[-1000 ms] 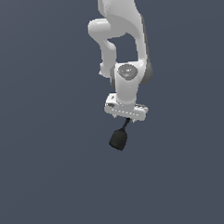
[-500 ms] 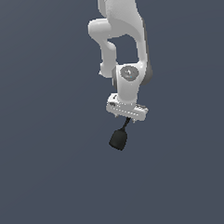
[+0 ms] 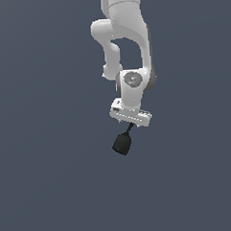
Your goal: Pick up the object and move it to a goal position.
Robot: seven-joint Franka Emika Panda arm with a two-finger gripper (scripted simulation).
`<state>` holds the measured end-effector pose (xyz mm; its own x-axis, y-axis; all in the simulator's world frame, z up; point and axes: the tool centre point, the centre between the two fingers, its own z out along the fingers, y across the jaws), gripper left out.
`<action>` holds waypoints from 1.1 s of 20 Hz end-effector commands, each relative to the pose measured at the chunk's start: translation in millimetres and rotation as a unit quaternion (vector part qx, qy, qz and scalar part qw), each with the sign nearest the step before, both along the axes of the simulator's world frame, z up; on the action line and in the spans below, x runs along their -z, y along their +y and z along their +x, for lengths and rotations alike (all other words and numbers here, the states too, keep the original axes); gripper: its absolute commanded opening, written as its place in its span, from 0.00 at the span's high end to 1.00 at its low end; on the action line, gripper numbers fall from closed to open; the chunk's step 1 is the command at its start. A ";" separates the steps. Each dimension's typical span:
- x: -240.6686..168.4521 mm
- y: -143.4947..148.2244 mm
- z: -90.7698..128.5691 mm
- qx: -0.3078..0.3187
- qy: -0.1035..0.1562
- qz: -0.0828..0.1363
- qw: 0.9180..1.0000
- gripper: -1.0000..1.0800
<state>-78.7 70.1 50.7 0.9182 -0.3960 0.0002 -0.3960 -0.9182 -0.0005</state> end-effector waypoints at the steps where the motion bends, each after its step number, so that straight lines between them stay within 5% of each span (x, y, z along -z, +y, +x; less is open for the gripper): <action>1: 12.1 0.1 -0.9 0.000 0.000 0.000 1.000 0.04; 10: 33.7 0.0 -0.5 0.001 0.000 0.000 1.000 0.04; 11: 33.7 0.0 -0.5 0.001 0.000 0.000 1.000 1.00; 22: 33.2 1.2 -0.6 0.001 0.000 0.000 1.000 1.00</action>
